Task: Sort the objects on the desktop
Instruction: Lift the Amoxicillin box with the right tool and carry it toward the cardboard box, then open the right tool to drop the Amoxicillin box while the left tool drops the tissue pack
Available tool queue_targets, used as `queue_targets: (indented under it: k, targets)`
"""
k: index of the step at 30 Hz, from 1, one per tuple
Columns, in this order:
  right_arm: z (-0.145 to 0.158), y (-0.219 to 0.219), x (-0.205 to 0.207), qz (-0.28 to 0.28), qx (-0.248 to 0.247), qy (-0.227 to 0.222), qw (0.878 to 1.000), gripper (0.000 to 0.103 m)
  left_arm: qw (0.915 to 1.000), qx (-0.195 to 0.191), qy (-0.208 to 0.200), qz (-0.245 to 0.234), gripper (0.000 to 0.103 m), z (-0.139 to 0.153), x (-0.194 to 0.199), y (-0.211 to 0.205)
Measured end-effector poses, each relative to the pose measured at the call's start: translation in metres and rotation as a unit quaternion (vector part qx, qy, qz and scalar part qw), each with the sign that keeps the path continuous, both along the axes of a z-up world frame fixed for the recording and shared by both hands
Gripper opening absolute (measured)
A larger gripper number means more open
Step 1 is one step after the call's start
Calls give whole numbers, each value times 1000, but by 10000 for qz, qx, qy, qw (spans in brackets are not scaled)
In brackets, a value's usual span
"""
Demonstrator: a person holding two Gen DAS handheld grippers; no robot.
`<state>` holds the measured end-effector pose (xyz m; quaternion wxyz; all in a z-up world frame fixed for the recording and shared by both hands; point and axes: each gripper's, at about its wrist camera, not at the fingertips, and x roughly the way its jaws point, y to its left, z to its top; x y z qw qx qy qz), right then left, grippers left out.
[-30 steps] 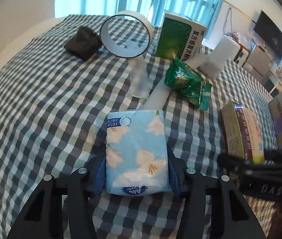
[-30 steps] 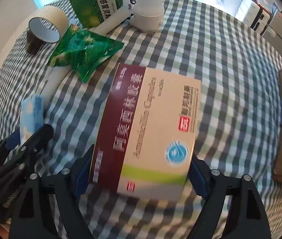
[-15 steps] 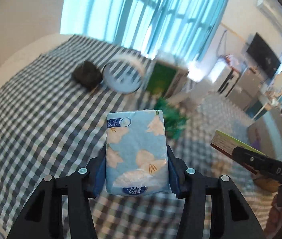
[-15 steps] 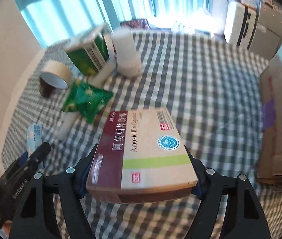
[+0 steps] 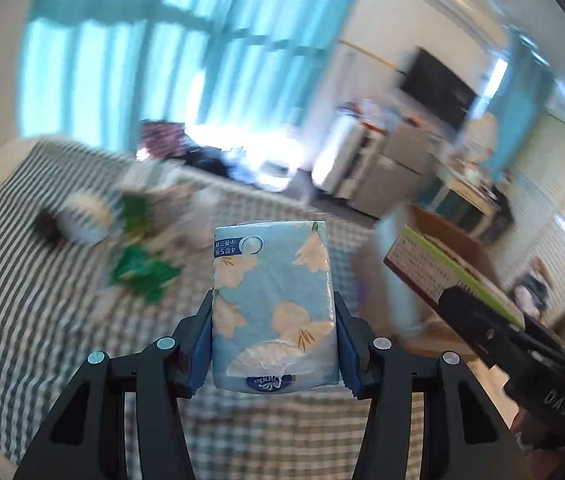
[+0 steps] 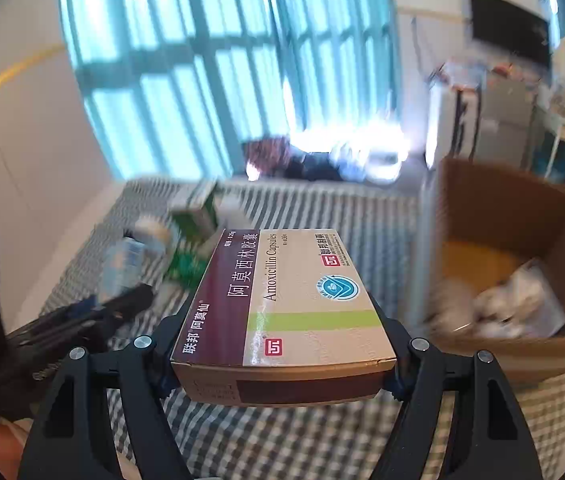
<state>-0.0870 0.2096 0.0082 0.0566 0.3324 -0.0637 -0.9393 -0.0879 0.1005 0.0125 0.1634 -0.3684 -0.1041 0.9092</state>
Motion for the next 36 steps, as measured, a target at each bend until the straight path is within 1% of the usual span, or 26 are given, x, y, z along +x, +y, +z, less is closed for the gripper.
queue_targets:
  k: [1, 4, 6, 9, 10, 13, 15, 16, 17, 18, 19, 20, 21, 23, 25, 28, 29, 32, 34, 36]
  targets:
    - [13, 17, 4, -139, -49, 47, 9999, 74, 9999, 0, 63, -145, 53, 9, 0, 14]
    - [36, 63, 6, -537, -292, 90, 9981, 74, 9969, -13, 291, -727, 53, 37, -3, 65]
    - [45, 93, 8, -885, -339, 141, 9954, 74, 9943, 28, 199, -1052, 53, 43, -10, 95]
    - [45, 139, 7, -1373, -318, -1, 9900, 74, 9892, 201, -89, -1450, 53, 34, -24, 137]
    - [41, 157, 6, -1529, -347, -108, 9876, 74, 9870, 198, -150, -1586, 53, 30, -26, 148]
    - [21, 194, -1, -1830, -411, -410, 9814, 74, 9826, 89, -367, -1820, 53, 11, -33, 186]
    - [5, 209, -8, -1951, -454, -647, 9776, 74, 9781, 61, -586, -1996, 53, -3, -37, 207]
    - [1, 222, 1, -1986, -503, -719, 9761, 74, 9767, 10, -661, -2043, 53, -8, -39, 213]
    - [-1, 231, -1, -1996, -558, -781, 9752, 75, 9749, -42, -763, -2093, 54, -13, -42, 221]
    - [-6, 237, -2, -2000, -639, -831, 9742, 75, 9721, -73, -918, -2159, 60, -18, -46, 227]
    - [-12, 243, -4, -1964, -788, -931, 9729, 75, 9684, -30, -1082, -2245, 77, -21, -49, 231]
    - [-16, 246, -7, -1916, -900, -1028, 9719, 76, 9650, 51, -1257, -2301, 85, -23, -54, 230]
    - [-19, 249, -10, -1858, -1038, -1066, 9713, 76, 9650, 136, -1345, -2247, 92, -22, -58, 225]
    - [-19, 249, -7, -1826, -1108, -989, 9719, 76, 9717, 200, -1260, -1990, 93, -16, -63, 209]
    - [-16, 247, -6, -1872, -970, -896, 9734, 76, 9745, 182, -1230, -1869, 96, -11, -68, 193]
    - [-13, 241, -12, -1829, -876, -860, 9754, 77, 9825, -108, -1003, -1566, 96, 2, -76, 156]
    - [-12, 238, -13, -1790, -850, -836, 9766, 77, 9866, -274, -865, -1354, 96, 8, -77, 135]
    - [-4, 232, -16, -1825, -673, -607, 9790, 77, 9934, -509, -612, -820, 99, 19, -77, 87]
    - [3, 229, -21, -1924, -609, -514, 9781, 80, 9955, -708, -469, -415, 100, 24, -74, 47]
    - [9, 226, -27, -1931, -570, -542, 9780, 81, 9955, -848, -416, -43, 100, 22, -67, 2]
